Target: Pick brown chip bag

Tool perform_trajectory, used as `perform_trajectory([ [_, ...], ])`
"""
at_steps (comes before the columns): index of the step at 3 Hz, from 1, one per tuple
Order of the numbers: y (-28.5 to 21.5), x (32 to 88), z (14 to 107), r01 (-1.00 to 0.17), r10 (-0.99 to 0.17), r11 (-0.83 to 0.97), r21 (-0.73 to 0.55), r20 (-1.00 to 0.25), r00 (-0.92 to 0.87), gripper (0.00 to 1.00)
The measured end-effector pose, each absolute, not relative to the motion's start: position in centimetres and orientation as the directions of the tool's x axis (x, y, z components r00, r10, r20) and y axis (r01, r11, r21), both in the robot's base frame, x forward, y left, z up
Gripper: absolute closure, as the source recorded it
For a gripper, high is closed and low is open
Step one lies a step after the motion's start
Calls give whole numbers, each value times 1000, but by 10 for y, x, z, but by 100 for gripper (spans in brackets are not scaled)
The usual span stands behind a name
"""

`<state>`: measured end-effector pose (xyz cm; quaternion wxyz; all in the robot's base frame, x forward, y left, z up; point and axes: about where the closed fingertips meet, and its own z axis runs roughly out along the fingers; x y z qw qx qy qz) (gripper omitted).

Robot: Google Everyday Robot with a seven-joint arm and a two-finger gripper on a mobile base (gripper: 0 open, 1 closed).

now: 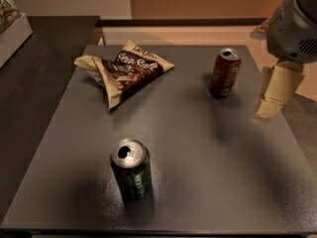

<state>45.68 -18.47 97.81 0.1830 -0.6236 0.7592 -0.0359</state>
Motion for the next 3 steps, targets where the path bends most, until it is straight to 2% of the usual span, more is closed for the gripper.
perform_trajectory([
  [3, -94, 531, 964, -933, -944, 29, -359, -316, 93, 0],
])
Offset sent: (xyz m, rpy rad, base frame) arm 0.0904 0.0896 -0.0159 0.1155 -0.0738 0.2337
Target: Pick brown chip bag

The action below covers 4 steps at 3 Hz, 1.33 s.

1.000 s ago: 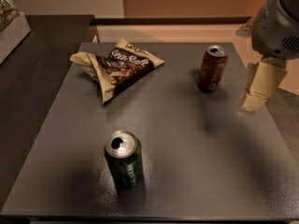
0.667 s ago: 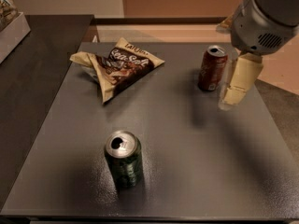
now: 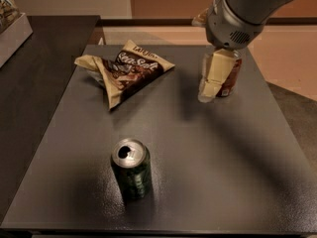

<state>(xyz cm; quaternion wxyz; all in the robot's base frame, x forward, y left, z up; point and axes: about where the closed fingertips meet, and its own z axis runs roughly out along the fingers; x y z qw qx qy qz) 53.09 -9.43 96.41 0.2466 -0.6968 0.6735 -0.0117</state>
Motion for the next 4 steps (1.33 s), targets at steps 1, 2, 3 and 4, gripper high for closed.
perform_trajectory([
  [1, -63, 550, 956, -916, -929, -30, -399, -328, 173, 0],
  [2, -35, 561, 947, -902, -913, -84, -424, -331, 240, 0],
  [3, -10, 570, 935, -893, -897, -124, -432, -335, 287, 0],
  [4, 13, 580, 926, -888, -886, -158, -432, -335, 320, 0],
])
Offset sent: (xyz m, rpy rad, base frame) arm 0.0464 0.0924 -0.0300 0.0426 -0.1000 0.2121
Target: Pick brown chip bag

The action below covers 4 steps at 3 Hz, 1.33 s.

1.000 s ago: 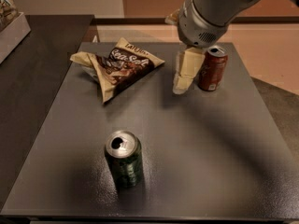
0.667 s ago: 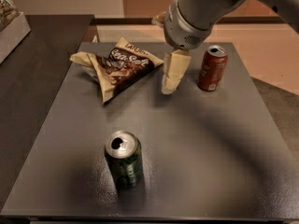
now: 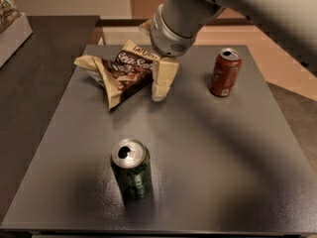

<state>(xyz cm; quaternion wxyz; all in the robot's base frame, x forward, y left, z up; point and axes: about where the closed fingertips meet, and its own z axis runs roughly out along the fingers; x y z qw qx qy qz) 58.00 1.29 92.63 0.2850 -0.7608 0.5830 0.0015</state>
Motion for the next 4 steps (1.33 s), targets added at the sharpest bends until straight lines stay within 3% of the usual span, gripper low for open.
perform_trajectory([
  [2, 60, 601, 897, -883, -873, -257, -393, -296, 387, 0],
  [4, 62, 621, 885, -886, -872, -261, -384, -300, 387, 0],
])
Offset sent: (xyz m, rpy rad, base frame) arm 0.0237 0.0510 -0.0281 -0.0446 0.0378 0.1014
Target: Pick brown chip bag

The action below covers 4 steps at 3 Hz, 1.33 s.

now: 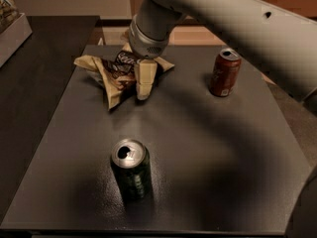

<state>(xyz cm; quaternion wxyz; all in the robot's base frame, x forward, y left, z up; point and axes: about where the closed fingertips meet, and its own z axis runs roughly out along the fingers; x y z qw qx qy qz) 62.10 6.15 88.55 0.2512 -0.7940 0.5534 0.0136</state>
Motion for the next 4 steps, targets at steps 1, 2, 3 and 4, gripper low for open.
perform_trajectory([
  [1, 60, 636, 878, -885, -875, -268, -380, -288, 389, 0],
  [2, 58, 659, 865, -886, -882, -278, -372, -266, 389, 0],
  [3, 59, 662, 860, -887, -882, -280, -367, -266, 389, 0],
  [4, 60, 664, 855, -889, -883, -277, -363, -268, 385, 18],
])
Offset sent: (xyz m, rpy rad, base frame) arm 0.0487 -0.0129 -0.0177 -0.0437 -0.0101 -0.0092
